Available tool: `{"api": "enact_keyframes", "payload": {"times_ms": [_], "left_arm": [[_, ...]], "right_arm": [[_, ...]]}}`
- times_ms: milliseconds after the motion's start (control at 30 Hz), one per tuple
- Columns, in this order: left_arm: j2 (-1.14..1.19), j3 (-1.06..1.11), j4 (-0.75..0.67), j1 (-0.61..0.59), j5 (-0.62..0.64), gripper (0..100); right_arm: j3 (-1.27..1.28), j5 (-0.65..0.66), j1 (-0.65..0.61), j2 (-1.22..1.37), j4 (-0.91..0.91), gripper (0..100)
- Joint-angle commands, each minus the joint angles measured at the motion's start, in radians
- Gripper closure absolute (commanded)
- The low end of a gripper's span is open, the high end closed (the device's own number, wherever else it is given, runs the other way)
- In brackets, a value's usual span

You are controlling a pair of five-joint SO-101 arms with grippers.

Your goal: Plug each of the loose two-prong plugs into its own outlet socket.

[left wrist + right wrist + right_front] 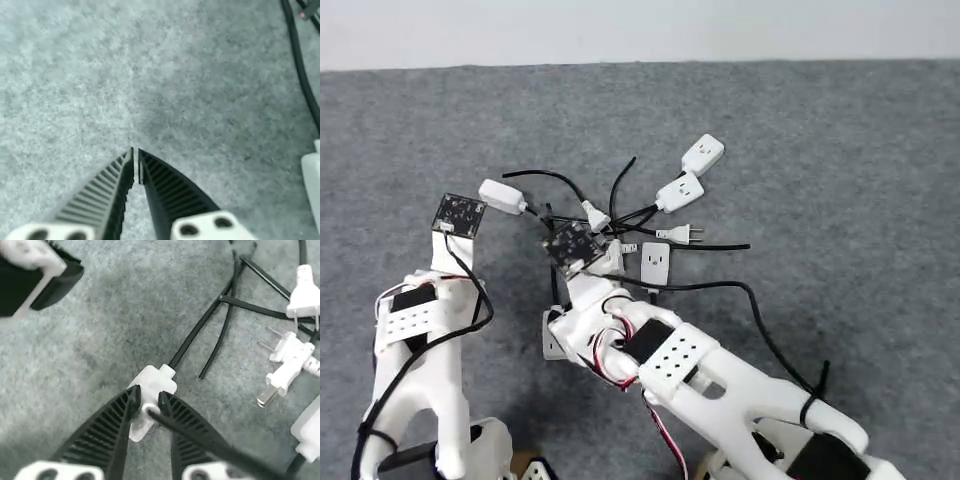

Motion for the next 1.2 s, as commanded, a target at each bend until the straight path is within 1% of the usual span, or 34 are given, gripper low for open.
{"api": "enact_keyframes", "payload": {"times_ms": [0,167,233,367,600,833,900,1000,1067,1100,1167], "left_arm": [[-0.034,-0.010,-0.021,-0.008,0.011,99],[-0.034,-0.010,-0.021,-0.008,0.009,99],[-0.034,-0.010,-0.021,-0.008,0.009,99],[-0.034,-0.010,-0.021,-0.008,0.009,99],[-0.034,-0.010,-0.021,-0.008,0.009,99],[-0.034,-0.010,-0.021,-0.008,0.009,99],[-0.034,-0.010,-0.021,-0.009,0.009,99],[-0.034,-0.010,-0.029,-0.011,0.009,99],[-0.037,-0.010,-0.046,-0.032,0.014,99],[-0.040,-0.010,-0.049,-0.040,0.017,99],[-0.041,-0.018,-0.051,-0.052,0.021,99]], "right_arm": [[-0.044,0.041,-0.036,0.067,0.024,99.1],[-0.114,0.052,-0.039,0.140,0.054,99.1],[-0.153,0.075,-0.041,0.165,0.090,99.1],[-0.224,0.080,-0.044,0.194,0.170,99.1],[-0.310,0.107,-0.044,0.226,0.252,99.1],[-0.347,0.133,-0.045,0.387,0.266,99.1],[-0.379,0.130,-0.044,0.397,0.308,99.1],[-0.391,0.127,-0.053,0.397,0.317,98.3],[-0.394,0.123,-0.062,0.395,0.317,95.1],[-0.404,0.094,-0.071,0.395,0.325,91.9],[-0.436,-0.008,-0.105,0.397,0.360,83.9]]}}
